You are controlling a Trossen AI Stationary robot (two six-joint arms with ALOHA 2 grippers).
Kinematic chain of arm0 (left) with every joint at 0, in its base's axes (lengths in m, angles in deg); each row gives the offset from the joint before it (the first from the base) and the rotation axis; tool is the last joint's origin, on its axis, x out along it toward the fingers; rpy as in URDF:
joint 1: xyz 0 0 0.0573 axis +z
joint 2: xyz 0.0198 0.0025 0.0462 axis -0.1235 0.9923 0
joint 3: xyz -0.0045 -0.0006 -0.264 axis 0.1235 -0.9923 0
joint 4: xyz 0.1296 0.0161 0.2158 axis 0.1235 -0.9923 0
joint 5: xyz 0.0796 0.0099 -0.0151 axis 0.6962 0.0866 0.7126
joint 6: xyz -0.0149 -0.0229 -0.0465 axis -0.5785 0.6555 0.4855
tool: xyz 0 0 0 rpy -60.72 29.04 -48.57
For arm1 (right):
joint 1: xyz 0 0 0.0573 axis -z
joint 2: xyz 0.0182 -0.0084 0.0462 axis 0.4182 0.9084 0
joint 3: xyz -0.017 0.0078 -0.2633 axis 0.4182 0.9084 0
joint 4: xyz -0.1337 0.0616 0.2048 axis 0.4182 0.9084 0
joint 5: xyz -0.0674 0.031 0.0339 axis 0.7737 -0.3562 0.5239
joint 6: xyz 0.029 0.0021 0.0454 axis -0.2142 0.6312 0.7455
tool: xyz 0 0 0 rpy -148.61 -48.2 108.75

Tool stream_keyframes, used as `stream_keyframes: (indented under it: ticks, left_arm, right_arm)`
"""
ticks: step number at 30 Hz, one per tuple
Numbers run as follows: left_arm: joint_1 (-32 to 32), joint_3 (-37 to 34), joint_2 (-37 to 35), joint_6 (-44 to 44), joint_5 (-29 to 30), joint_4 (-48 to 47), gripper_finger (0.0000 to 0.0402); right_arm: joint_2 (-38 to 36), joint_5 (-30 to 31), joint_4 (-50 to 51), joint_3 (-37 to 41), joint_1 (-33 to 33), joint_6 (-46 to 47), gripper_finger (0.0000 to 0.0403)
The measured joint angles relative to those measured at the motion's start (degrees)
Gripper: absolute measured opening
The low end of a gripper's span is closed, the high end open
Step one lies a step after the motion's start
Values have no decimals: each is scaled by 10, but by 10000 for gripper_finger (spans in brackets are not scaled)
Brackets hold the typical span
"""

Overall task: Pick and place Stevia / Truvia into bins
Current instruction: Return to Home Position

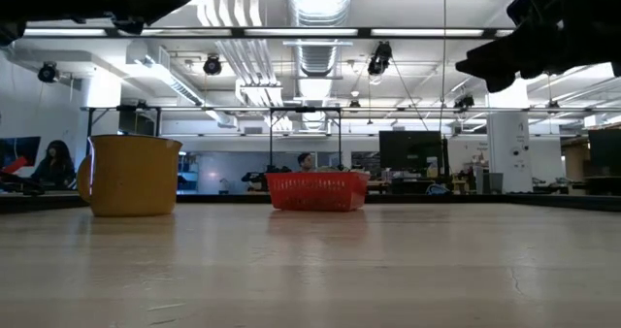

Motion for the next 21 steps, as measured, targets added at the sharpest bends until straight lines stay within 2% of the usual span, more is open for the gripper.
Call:
stream_keyframes:
  ticks: [6, 17, 21]
  left_arm:
    - [13, -32, -57, -8, -12, 0, 185]
    - [126, -93, -105, 23, -136, -6, 185]
    - [139, -119, -126, 26, -149, -4, 185]
  right_arm:
    - [-6, -1, 1, 11, 0, -4, 176]
    - [-6, -3, 0, 12, 0, -17, 176]
    - [-6, -13, 1, 12, 0, -17, 176]
